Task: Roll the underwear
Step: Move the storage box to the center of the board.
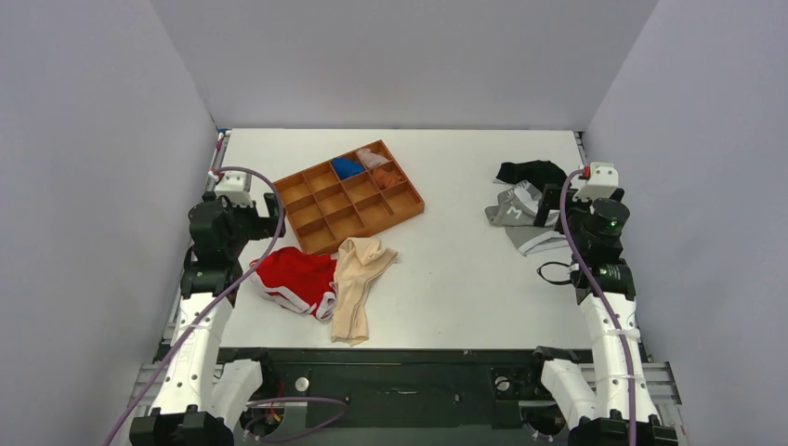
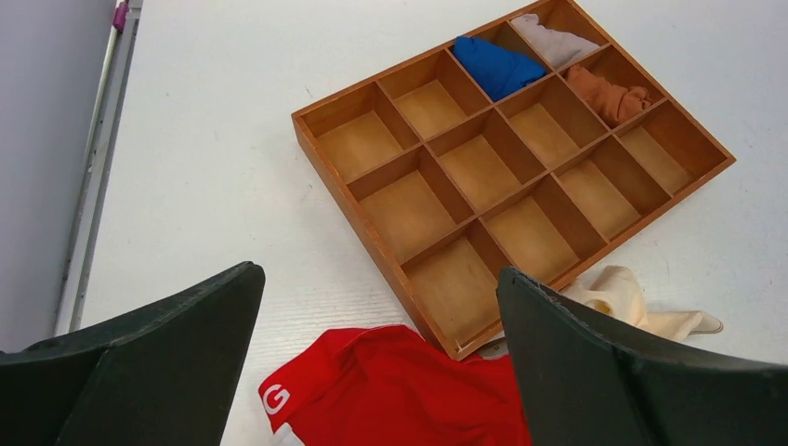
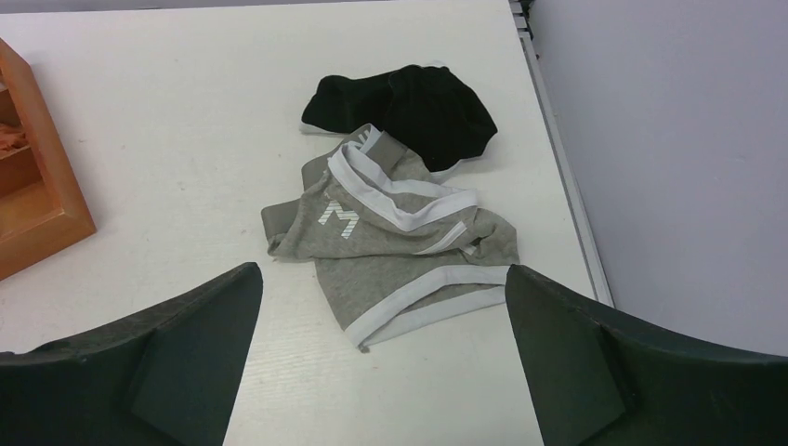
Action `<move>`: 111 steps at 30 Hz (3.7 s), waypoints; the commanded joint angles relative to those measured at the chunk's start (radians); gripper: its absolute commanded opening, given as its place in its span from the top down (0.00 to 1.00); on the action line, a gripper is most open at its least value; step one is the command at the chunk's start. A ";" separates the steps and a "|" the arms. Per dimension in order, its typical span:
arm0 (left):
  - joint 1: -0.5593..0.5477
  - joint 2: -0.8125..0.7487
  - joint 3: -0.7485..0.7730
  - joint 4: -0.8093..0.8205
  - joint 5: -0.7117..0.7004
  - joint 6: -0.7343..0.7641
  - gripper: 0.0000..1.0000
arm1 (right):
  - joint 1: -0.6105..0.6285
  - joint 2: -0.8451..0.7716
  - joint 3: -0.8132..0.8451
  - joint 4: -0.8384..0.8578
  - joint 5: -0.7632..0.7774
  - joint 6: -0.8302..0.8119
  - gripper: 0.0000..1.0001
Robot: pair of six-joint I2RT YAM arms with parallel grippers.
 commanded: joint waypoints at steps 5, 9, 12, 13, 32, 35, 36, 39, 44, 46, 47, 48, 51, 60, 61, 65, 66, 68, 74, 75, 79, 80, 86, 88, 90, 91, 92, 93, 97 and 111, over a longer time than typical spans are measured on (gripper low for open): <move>0.005 -0.012 0.041 -0.007 0.034 0.010 0.03 | -0.010 -0.024 -0.010 0.006 -0.022 -0.004 0.00; 0.007 -0.015 0.045 -0.012 0.033 0.012 0.03 | -0.012 -0.036 -0.008 0.002 -0.044 -0.004 0.00; 0.009 -0.019 0.049 -0.020 0.033 0.013 0.03 | -0.012 -0.040 0.000 -0.012 -0.092 -0.034 0.00; 0.011 -0.021 0.054 -0.025 0.032 0.013 0.03 | -0.012 -0.040 0.010 -0.025 -0.102 -0.046 0.00; 0.013 -0.102 0.113 -0.151 0.085 0.073 0.03 | -0.005 -0.106 -0.012 -0.106 -0.154 -0.058 0.00; 0.014 -0.114 0.113 -0.170 0.091 0.091 0.03 | -0.005 -0.112 -0.023 -0.096 -0.157 -0.060 0.00; 0.014 -0.118 0.110 -0.173 0.100 0.102 0.03 | -0.005 -0.113 -0.026 -0.094 -0.158 -0.061 0.00; 0.009 -0.113 0.104 -0.181 0.136 0.129 0.03 | -0.005 -0.113 -0.031 -0.095 -0.160 -0.061 0.00; -0.016 -0.056 0.122 -0.199 0.175 0.170 0.03 | -0.006 -0.117 -0.042 -0.096 -0.160 -0.067 0.00; -0.024 -0.039 0.128 -0.195 0.168 0.172 0.03 | -0.006 -0.118 -0.047 -0.095 -0.161 -0.072 0.00; -0.028 -0.028 0.131 -0.191 0.168 0.172 0.03 | -0.006 -0.118 -0.049 -0.096 -0.160 -0.074 0.00; -0.032 -0.021 0.133 -0.189 0.168 0.175 0.03 | -0.006 -0.117 -0.050 -0.096 -0.160 -0.075 0.00; -0.049 0.025 0.149 -0.195 0.163 0.196 0.03 | -0.006 -0.110 -0.050 -0.098 -0.165 -0.078 0.00; -0.177 0.283 0.242 -0.229 0.031 0.267 0.03 | -0.006 -0.090 -0.051 -0.100 -0.171 -0.084 0.00; -0.192 0.329 0.251 -0.227 0.010 0.275 0.03 | -0.006 -0.089 -0.051 -0.101 -0.172 -0.084 0.00; -0.270 0.472 0.321 -0.227 -0.090 0.286 0.02 | -0.005 -0.078 -0.051 -0.100 -0.175 -0.085 0.00; -0.287 0.524 0.352 -0.236 -0.102 0.285 0.02 | -0.005 -0.076 -0.051 -0.101 -0.176 -0.086 0.00; -0.311 0.602 0.407 -0.254 -0.115 0.284 0.00 | -0.005 -0.071 -0.051 -0.101 -0.177 -0.088 0.00; -0.354 0.834 0.574 -0.310 -0.170 0.307 0.12 | -0.005 -0.058 -0.048 -0.103 -0.175 -0.090 0.00; -0.356 0.857 0.617 -0.322 -0.175 0.307 0.14 | -0.005 -0.055 -0.048 -0.103 -0.173 -0.091 0.00; -0.363 0.984 0.728 -0.413 -0.228 0.287 0.21 | -0.005 -0.050 -0.047 -0.103 -0.169 -0.094 0.00; -0.364 1.008 0.736 -0.439 -0.246 0.268 0.22 | -0.005 -0.049 -0.048 -0.104 -0.168 -0.094 0.00; -0.365 1.031 0.698 -0.438 -0.260 0.190 0.22 | -0.005 -0.044 -0.045 -0.105 -0.167 -0.097 0.00; -0.365 1.051 0.693 -0.451 -0.252 0.170 0.22 | -0.005 -0.040 -0.044 -0.106 -0.168 -0.098 0.00; -0.365 1.070 0.686 -0.454 -0.261 0.156 0.24 | -0.006 -0.037 -0.043 -0.106 -0.168 -0.097 0.00; -0.365 1.079 0.683 -0.445 -0.266 0.152 0.25 | -0.005 -0.037 -0.043 -0.106 -0.169 -0.096 0.00; -0.364 1.082 0.680 -0.440 -0.267 0.151 0.26 | -0.005 -0.036 -0.044 -0.106 -0.170 -0.096 0.00; -0.363 1.088 0.680 -0.429 -0.267 0.150 0.27 | -0.005 -0.036 -0.044 -0.106 -0.171 -0.096 0.00; -0.362 1.123 0.706 -0.441 -0.269 0.165 0.35 | -0.004 -0.038 -0.043 -0.107 -0.177 -0.096 0.00; -0.292 1.233 0.826 -0.575 -0.373 0.404 0.49 | -0.003 -0.024 -0.043 -0.112 -0.175 -0.101 0.00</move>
